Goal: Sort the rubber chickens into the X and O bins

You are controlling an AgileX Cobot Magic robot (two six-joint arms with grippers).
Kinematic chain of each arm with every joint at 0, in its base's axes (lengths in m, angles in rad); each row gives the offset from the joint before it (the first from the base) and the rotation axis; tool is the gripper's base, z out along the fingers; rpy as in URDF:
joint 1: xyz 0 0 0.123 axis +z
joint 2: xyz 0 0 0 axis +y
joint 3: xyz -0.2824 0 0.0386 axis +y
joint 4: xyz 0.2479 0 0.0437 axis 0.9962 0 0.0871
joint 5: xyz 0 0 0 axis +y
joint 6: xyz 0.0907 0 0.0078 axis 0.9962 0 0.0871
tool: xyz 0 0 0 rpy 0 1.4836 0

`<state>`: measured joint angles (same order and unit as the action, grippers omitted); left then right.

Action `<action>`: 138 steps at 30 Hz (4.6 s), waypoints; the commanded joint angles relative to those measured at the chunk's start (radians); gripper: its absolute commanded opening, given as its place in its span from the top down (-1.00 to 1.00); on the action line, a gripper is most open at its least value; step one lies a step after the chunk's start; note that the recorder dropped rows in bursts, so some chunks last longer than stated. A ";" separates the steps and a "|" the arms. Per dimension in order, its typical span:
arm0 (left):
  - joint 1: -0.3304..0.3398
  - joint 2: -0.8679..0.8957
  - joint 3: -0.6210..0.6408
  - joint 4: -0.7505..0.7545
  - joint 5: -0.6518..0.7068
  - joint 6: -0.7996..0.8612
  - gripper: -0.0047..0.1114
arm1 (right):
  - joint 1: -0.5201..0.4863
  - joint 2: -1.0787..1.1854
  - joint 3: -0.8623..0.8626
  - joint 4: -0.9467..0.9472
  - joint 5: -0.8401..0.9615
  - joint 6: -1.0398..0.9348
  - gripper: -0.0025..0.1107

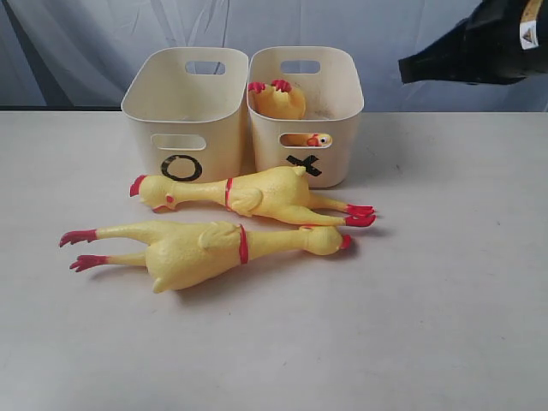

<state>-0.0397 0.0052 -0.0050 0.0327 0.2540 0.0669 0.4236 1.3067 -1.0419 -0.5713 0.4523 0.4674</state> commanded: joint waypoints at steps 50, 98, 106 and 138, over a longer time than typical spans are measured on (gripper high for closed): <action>0.001 0.000 -0.150 -0.007 -0.518 -0.636 0.92 | -0.004 -1.232 0.568 0.677 0.244 -0.337 0.96; -0.002 0.845 -0.680 1.712 -0.676 -1.791 0.92 | -0.004 -1.232 0.568 0.677 0.309 -0.337 0.96; -0.002 0.845 -0.680 1.694 -0.674 -1.753 0.92 | -0.004 -1.232 0.568 0.677 0.309 -0.337 0.96; -0.281 0.910 -0.748 -0.656 0.219 0.544 0.92 | -0.004 -1.232 0.568 0.677 0.309 -0.337 0.96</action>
<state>-0.3159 0.8713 -0.7161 -0.4827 0.3941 0.3924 0.4236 0.0791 -0.4791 0.1091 0.7672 0.1377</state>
